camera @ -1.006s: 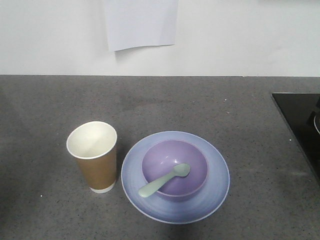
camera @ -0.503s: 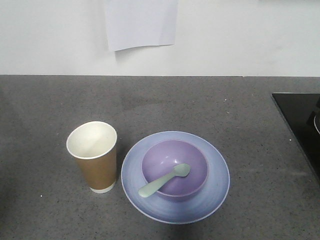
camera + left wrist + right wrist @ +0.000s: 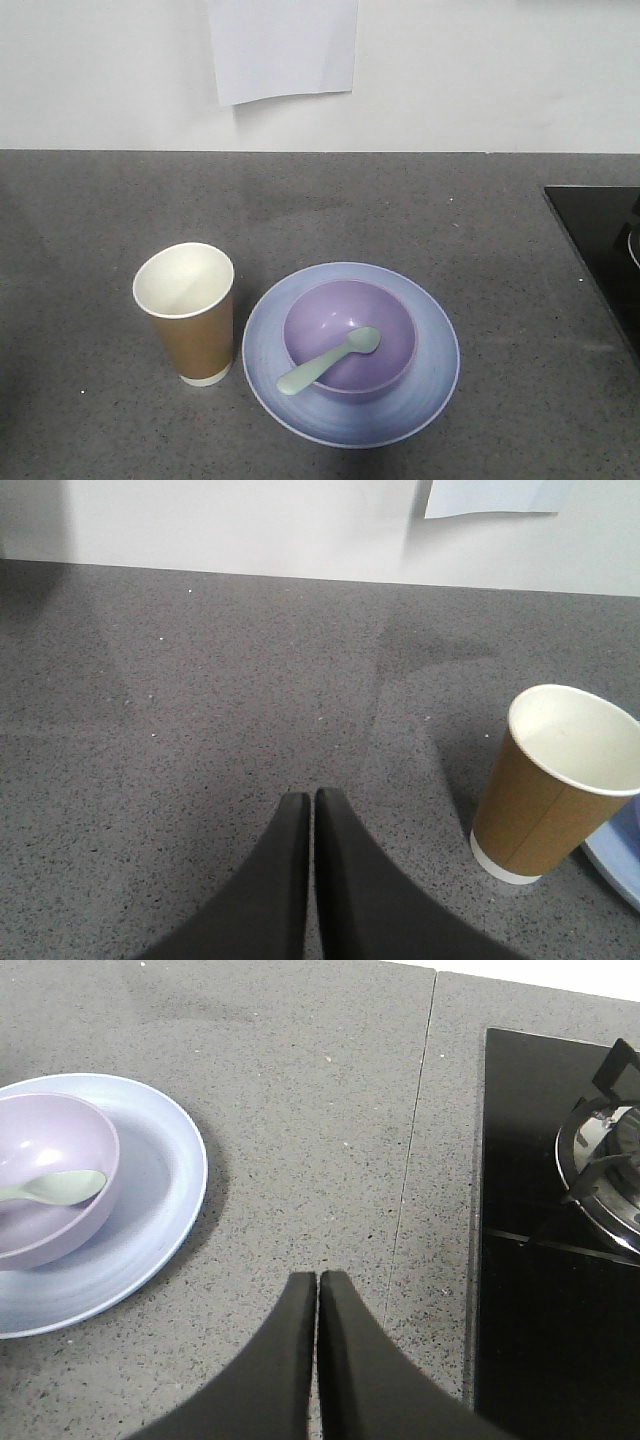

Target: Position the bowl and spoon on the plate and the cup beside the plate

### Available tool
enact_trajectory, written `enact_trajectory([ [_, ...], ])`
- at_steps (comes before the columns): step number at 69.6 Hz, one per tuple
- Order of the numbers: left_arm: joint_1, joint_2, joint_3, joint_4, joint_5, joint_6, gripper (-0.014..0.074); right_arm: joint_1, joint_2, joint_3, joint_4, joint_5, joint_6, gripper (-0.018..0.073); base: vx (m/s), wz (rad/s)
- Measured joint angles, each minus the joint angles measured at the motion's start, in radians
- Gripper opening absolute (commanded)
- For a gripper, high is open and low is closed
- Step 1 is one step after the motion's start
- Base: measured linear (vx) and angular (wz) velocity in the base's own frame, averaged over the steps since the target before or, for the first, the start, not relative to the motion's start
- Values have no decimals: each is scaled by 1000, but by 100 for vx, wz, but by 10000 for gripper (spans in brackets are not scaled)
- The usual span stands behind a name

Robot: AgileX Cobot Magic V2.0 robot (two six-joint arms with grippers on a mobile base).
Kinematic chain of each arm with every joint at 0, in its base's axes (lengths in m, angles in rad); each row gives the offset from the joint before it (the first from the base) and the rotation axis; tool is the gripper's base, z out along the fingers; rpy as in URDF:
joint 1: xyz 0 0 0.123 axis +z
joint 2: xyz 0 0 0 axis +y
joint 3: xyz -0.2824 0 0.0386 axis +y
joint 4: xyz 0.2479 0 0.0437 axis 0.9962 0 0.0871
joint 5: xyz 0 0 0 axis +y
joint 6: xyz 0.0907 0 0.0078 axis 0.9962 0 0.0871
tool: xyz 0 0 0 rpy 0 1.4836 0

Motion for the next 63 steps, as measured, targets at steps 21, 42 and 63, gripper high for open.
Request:
enact_trajectory([
  [21,0,0,0,0,3,0,-8,0,0,0,0,0,0,-11,0,0],
  [42,0,0,14,0,-5,0,-8,0,0,0,0,0,0,-11,0,0],
  [63,74,-111,261,-26,-375,71,-8,0,0,0,0,2,0,-11,0,0],
])
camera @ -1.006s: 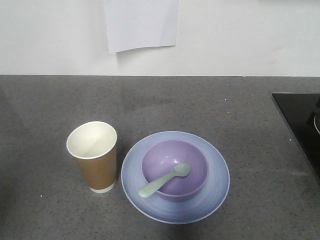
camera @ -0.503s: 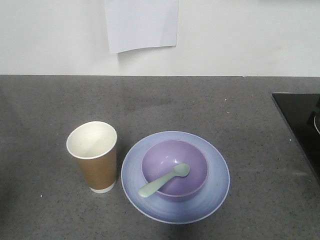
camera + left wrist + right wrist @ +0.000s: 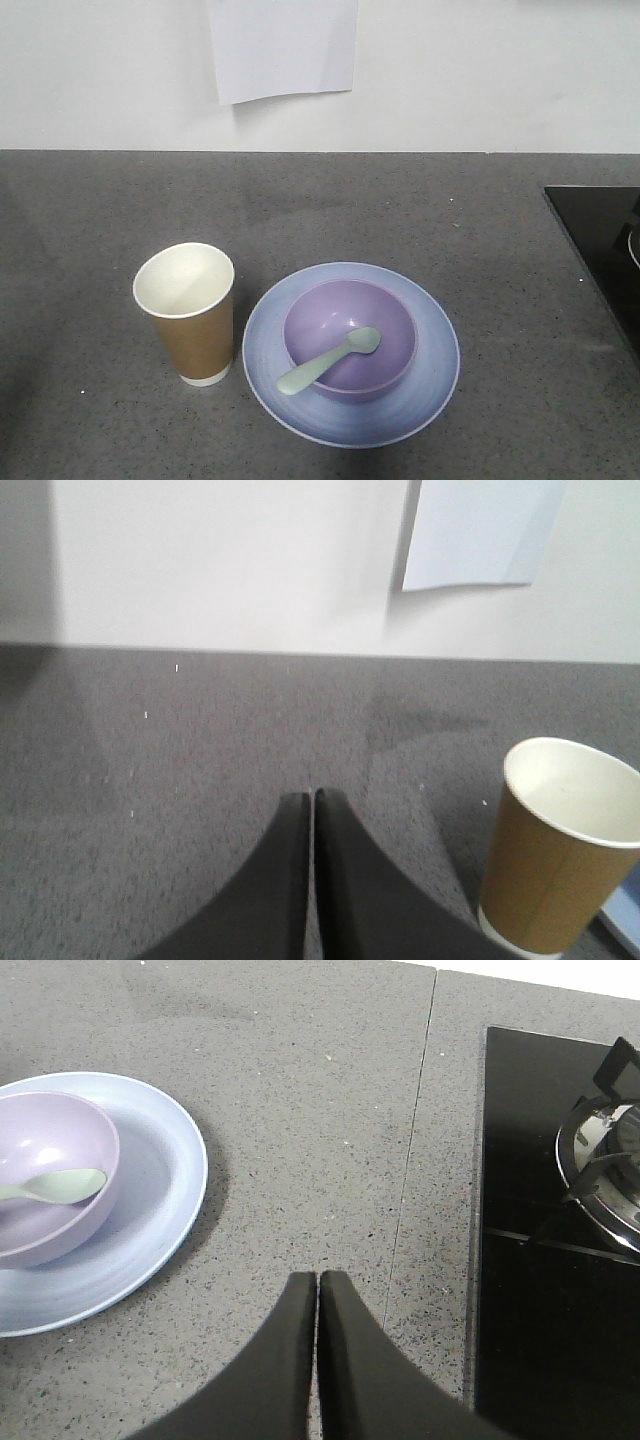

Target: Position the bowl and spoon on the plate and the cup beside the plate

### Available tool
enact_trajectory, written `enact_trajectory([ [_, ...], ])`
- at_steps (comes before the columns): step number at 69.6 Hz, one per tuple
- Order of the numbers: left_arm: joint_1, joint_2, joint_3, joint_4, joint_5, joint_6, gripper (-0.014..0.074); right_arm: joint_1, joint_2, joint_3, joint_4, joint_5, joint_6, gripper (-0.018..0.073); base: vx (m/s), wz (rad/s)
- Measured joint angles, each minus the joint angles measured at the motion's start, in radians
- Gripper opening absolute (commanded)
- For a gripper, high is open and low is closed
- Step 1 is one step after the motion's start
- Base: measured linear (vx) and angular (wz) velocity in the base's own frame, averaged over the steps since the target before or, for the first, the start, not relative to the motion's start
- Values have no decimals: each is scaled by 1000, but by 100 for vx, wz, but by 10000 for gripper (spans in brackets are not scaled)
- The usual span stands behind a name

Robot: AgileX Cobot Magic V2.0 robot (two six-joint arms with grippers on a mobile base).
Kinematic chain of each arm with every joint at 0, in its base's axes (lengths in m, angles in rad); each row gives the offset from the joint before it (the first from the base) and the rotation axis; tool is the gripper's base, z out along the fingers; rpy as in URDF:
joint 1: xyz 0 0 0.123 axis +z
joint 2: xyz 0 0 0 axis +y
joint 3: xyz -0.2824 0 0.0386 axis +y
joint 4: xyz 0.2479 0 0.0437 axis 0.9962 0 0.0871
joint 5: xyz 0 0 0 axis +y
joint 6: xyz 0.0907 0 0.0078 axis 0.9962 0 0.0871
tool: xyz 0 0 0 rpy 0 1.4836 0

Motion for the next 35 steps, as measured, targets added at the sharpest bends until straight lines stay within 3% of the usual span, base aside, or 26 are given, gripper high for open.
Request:
enact_trajectory([
  [15,62,-132,227,-139,-213,241,-8,0,0,0,0,0,0,-11,0,0],
  [35,73,-276,436,-154,-357,279,-8,0,0,0,0,0,0,-11,0,0],
])
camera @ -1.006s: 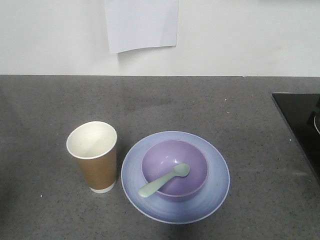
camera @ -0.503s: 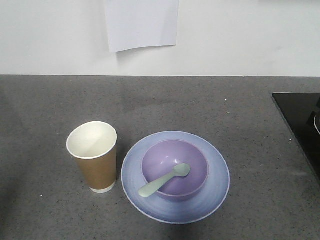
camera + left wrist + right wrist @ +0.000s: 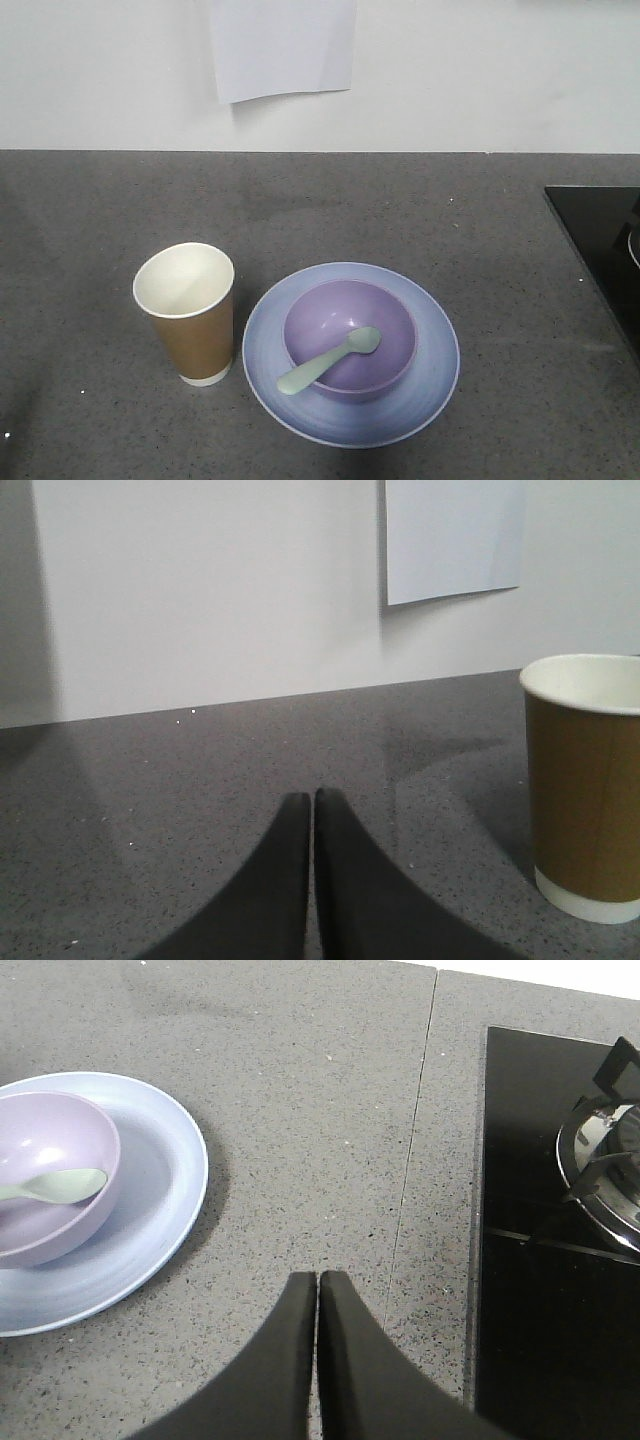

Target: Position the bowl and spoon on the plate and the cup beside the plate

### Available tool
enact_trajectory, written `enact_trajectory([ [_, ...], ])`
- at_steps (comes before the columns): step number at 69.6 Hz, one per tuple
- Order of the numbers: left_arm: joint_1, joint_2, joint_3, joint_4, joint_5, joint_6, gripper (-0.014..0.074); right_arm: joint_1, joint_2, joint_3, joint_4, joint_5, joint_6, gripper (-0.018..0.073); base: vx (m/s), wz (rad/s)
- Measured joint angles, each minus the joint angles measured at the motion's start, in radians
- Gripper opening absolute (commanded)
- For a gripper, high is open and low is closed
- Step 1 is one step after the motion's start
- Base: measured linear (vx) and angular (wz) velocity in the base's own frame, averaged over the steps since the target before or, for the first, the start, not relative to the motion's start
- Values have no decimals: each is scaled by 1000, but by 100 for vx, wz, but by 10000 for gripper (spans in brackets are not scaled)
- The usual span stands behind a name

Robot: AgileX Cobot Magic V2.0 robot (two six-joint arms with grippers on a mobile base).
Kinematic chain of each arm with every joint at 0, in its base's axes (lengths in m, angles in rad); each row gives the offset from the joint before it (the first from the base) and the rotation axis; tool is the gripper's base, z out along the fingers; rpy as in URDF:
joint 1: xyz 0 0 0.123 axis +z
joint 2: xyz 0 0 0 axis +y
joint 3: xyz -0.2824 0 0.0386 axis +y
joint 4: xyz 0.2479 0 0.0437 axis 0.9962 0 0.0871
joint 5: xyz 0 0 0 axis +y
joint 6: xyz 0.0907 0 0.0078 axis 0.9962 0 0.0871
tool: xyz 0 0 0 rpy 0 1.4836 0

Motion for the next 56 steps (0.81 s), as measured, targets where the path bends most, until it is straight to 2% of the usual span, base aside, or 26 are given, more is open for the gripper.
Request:
enact_trajectory([
  [10,0,-16,72,2,-53,0,-8,0,0,0,0,0,0,-11,0,0],
  [25,0,-16,81,28,-84,-5,-8,0,0,0,0,0,0,-11,0,0],
  [56,0,-16,81,36,-86,-5,-8,0,0,0,0,0,0,-11,0,0],
])
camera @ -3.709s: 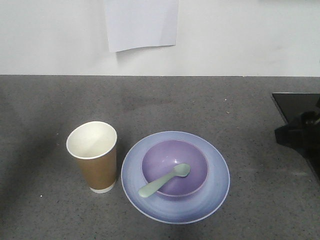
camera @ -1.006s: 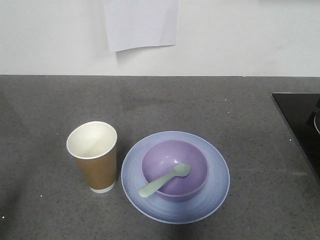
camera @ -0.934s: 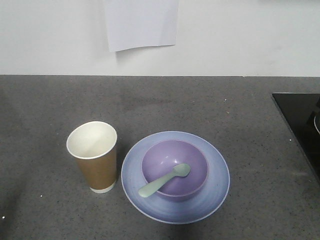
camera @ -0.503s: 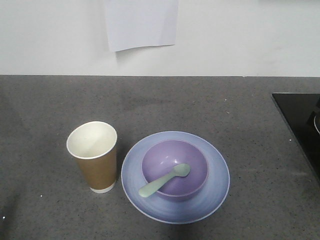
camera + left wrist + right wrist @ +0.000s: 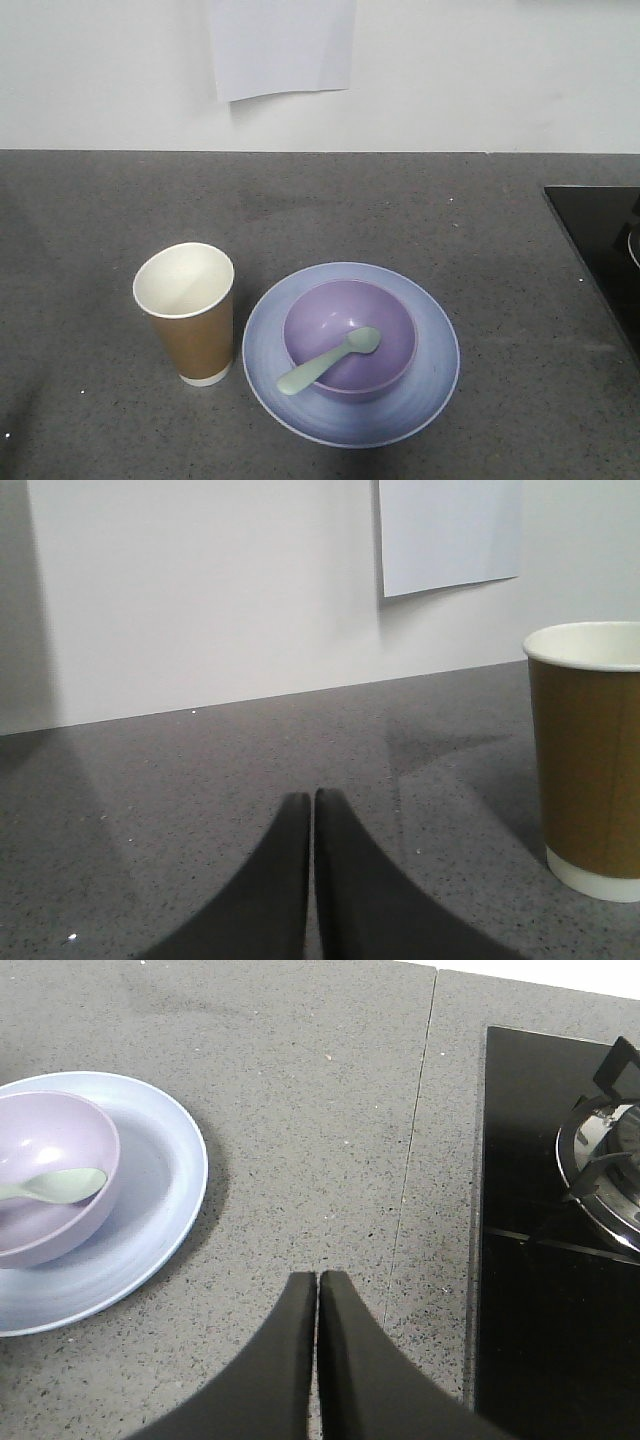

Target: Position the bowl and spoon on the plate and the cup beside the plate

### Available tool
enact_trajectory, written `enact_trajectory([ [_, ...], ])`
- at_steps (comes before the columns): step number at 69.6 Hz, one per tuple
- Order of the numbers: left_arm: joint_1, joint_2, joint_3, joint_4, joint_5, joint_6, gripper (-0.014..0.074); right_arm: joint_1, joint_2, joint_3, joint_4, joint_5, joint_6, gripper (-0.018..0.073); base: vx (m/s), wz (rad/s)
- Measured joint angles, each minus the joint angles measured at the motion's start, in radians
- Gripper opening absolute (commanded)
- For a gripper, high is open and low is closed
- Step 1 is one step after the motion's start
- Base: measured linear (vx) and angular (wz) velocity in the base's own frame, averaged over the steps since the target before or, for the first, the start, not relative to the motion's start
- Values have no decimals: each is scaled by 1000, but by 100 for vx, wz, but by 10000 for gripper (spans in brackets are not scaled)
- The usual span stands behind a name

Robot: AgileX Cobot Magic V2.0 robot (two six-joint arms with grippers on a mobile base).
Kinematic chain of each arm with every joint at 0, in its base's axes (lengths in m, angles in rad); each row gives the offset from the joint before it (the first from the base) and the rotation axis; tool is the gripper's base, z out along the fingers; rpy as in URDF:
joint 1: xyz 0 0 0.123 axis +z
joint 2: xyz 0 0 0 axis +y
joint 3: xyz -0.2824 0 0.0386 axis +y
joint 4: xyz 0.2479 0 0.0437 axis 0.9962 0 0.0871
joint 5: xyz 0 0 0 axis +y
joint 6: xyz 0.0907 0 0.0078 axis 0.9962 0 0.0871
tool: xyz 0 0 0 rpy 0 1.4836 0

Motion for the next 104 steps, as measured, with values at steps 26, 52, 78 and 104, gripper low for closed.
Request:
enact_trajectory([
  [26,0,0,0,0,0,0,-8,0,0,0,0,0,0,-11,0,0],
  [52,0,0,0,0,0,0,-8,0,-32,76,-3,-53,0,-11,0,0],
  [78,0,0,0,0,0,0,-8,0,-270,495,4,-541,0,-11,0,0],
  [104,0,0,0,0,0,0,-8,0,-514,798,35,-849,0,-11,0,0],
])
